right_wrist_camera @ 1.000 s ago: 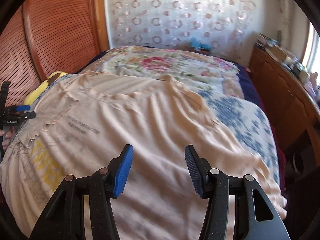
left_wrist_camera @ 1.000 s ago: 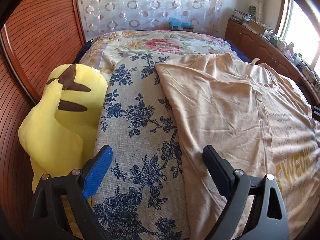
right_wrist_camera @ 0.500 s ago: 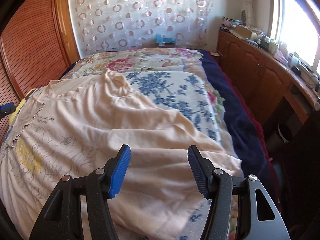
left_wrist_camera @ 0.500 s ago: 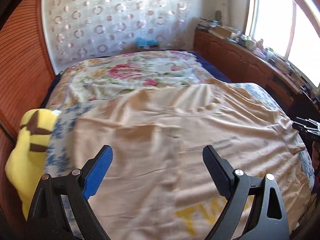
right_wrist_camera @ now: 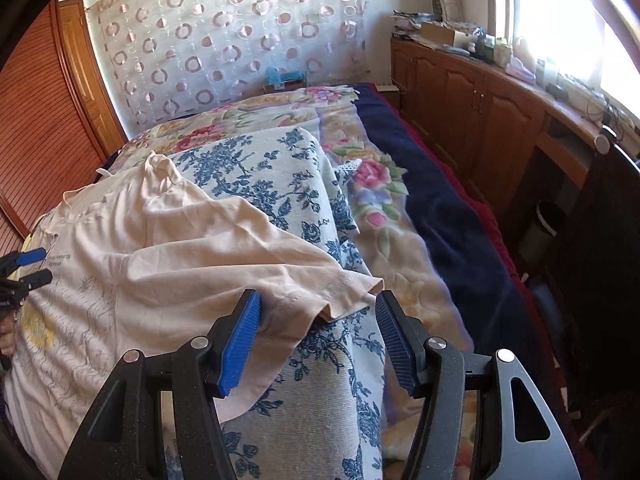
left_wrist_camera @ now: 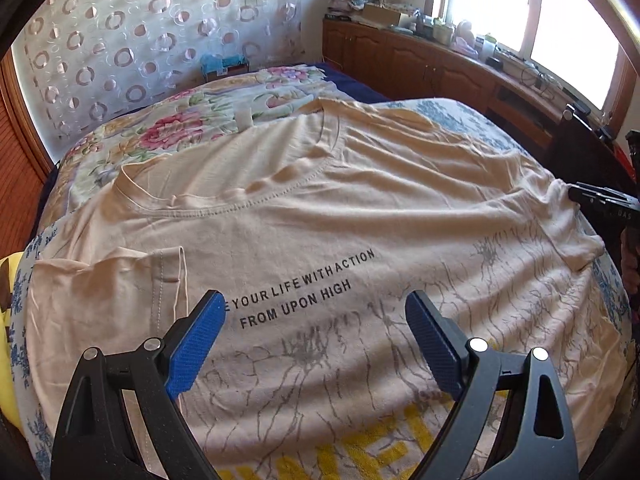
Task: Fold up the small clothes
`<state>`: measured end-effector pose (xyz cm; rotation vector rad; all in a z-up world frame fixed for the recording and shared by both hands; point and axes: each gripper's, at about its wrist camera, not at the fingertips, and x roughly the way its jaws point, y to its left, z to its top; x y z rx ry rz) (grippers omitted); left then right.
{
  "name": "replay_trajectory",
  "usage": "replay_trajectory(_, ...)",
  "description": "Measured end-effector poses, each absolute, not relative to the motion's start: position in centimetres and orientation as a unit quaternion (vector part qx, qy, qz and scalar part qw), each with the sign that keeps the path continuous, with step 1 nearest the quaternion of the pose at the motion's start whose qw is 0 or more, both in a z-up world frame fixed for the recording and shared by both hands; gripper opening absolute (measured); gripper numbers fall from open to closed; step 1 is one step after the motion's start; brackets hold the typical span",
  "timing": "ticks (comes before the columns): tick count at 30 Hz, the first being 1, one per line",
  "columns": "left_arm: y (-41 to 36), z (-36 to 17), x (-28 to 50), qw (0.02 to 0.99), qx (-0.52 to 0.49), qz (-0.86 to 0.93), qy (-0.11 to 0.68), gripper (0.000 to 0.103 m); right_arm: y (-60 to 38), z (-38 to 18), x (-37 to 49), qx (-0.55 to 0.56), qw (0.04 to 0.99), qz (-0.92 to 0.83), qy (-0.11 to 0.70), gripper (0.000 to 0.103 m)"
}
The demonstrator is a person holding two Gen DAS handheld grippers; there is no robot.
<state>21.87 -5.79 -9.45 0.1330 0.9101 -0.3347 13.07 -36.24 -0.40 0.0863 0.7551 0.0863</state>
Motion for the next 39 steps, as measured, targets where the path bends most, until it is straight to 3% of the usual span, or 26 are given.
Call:
replay_trajectory(14,-6.7,-10.3,21.9,0.881,0.078,-0.164,0.436,0.099,-37.9,-0.3,14.3,0.076,0.914,0.066,0.394,0.061)
replay_trajectory(18,-6.9,-10.3,22.0,0.88,0.08,-0.166,0.438,0.101,-37.9,-0.2,15.0,0.076,0.912,0.075,0.395,0.047)
replay_trajectory(22,-6.9,-10.4,22.1,0.88,0.078,-0.166,0.438,0.102,-37.2,0.5,15.1,0.049,0.917,0.06,0.391,0.019)
replay_trajectory(24,-7.0,-10.4,22.0,0.88,0.078,-0.166,0.437,0.102,-36.9,1.1,15.0,0.035,0.921,0.052,0.383,0.01)
replay_trajectory(39,-4.9,-8.8,21.0,0.899,0.047,-0.165,0.403,0.102,-28.8,7.2,14.3,-0.028,0.933,0.146,0.328,0.006)
